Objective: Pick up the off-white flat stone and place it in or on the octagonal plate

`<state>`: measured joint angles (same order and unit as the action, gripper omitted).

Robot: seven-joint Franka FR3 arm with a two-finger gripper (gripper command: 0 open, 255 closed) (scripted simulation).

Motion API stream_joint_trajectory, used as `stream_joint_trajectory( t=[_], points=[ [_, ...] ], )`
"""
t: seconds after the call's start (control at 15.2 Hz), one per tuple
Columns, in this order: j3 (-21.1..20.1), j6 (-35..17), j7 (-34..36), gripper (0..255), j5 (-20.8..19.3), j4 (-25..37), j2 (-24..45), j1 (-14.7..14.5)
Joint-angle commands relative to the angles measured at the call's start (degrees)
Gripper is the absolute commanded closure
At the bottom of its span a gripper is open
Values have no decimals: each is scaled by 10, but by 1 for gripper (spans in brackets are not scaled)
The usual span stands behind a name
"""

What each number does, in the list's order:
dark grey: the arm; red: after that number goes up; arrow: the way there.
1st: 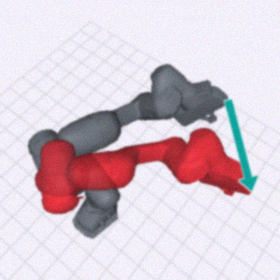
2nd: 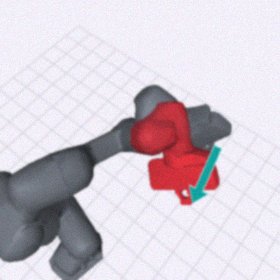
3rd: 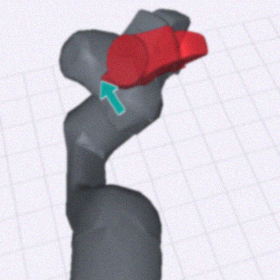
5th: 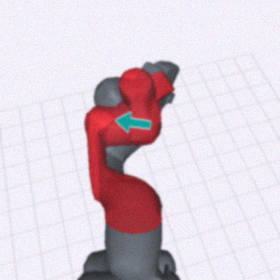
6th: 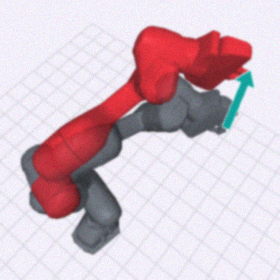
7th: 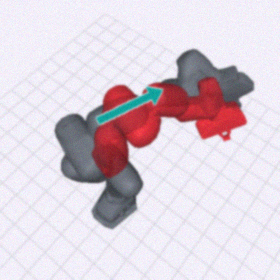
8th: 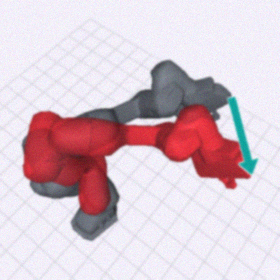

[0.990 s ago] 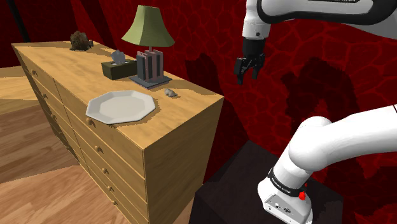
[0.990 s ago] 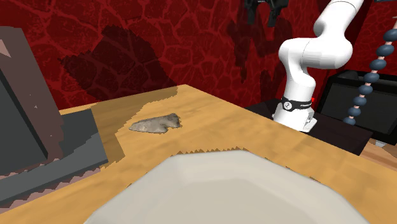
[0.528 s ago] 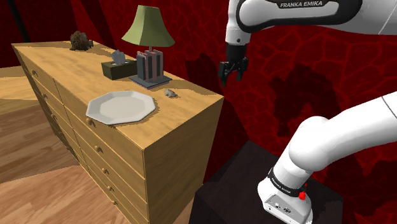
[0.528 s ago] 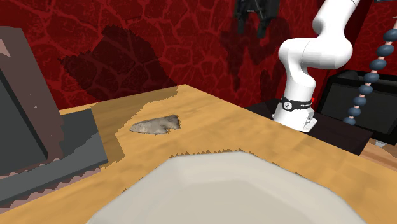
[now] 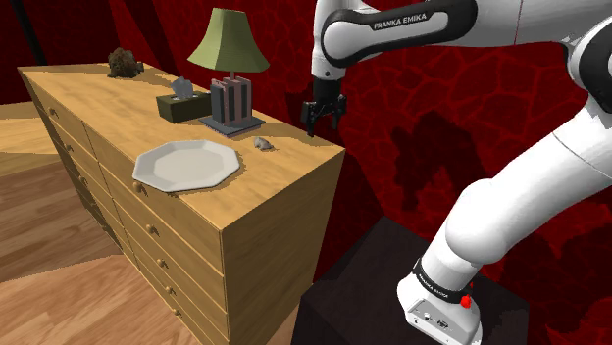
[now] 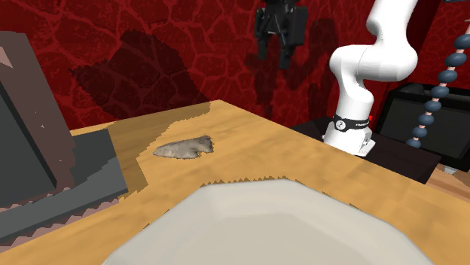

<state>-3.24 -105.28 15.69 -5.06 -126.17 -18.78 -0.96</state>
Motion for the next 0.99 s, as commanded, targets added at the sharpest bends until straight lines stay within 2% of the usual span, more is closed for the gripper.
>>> stream_joint_trajectory(
  t=[0.0,0.46,0.92],
  points=[
    [-5,-24,10,0,-2,19,36,-1],
    [-19,-82,42,0,-17,120,177,-7],
    [-25,-106,70,0,-40,262,324,-19]
  ],
)
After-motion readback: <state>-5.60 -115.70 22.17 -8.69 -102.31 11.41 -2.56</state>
